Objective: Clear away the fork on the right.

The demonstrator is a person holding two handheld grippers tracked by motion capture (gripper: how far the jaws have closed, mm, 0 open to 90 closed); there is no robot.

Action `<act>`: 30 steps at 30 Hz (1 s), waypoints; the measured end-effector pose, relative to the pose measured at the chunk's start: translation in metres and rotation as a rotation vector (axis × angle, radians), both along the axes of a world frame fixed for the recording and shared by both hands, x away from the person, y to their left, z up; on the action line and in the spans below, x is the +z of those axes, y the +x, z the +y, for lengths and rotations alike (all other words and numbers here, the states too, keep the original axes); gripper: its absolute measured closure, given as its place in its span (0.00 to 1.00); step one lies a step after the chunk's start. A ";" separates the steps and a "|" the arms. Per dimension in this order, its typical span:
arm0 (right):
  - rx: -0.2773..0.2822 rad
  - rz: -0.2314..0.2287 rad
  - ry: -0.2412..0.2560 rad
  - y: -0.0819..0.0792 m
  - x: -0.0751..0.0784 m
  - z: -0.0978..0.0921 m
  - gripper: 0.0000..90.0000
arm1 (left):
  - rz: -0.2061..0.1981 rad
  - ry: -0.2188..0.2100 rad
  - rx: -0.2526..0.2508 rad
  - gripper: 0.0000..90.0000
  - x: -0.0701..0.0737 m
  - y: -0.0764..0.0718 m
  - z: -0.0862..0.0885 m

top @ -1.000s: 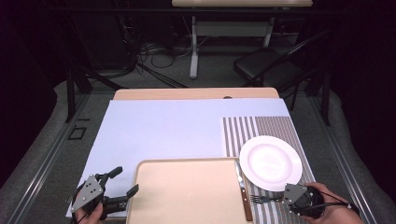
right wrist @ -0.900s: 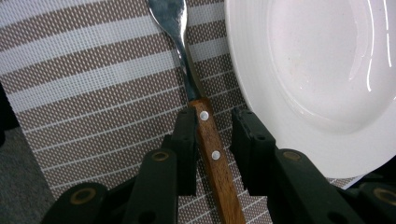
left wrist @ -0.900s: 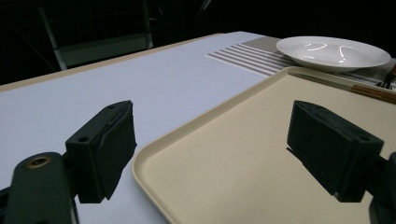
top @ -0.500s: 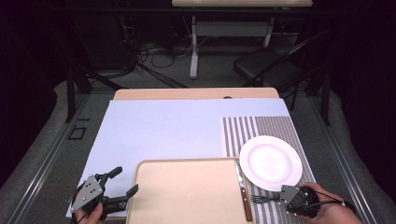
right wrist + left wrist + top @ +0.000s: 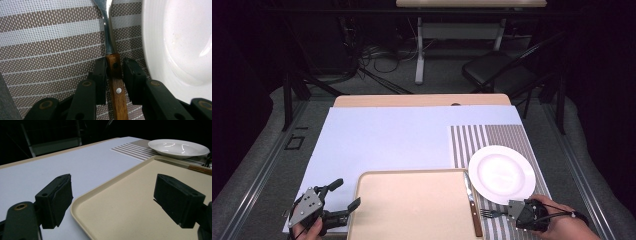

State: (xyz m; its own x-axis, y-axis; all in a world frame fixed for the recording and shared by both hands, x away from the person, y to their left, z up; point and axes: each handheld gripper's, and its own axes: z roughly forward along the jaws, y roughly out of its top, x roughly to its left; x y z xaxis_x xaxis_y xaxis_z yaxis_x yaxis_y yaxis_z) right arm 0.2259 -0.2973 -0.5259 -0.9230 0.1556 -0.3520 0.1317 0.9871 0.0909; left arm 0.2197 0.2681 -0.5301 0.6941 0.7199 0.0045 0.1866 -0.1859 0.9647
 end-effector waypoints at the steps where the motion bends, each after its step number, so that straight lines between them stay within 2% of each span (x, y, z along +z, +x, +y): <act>1: 0.000 0.003 -0.002 0.000 -0.001 0.000 0.80 | 0.000 0.000 -0.001 0.17 0.000 0.000 0.000; 10: 0.021 0.013 -0.031 0.001 -0.001 0.002 0.81 | 0.002 0.000 0.000 0.17 0.000 0.001 0.000; 11: 0.023 0.007 -0.021 0.001 -0.002 0.001 0.81 | 0.002 -0.001 0.000 0.17 0.000 0.000 -0.001; 17: 0.035 0.026 -0.023 0.003 -0.002 0.001 0.83 | 0.002 -0.001 0.000 0.17 0.000 0.000 0.000; 18: 0.050 0.030 -0.029 0.005 -0.002 0.002 0.84 | 0.002 0.000 0.000 0.17 0.000 0.000 0.000; 22: 0.044 0.045 -0.033 0.005 -0.002 0.002 0.85 | 0.002 0.000 -0.001 0.17 0.000 0.000 0.000; 24: 0.061 0.050 -0.044 0.007 -0.002 0.003 0.85 | 0.002 0.001 -0.001 0.17 0.000 0.000 0.000; 30: 0.057 0.060 -0.070 0.006 -0.001 0.006 0.86 | 0.001 0.001 0.000 0.17 0.000 0.000 0.000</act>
State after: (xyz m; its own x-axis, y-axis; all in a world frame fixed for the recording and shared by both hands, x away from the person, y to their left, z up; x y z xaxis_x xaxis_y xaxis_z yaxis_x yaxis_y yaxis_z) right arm 0.2322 -0.2915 -0.5268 -0.9495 0.0789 -0.3037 0.0779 0.9968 0.0152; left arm 0.2201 0.2679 -0.5304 0.6942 0.7197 0.0046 0.1873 -0.1868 0.9644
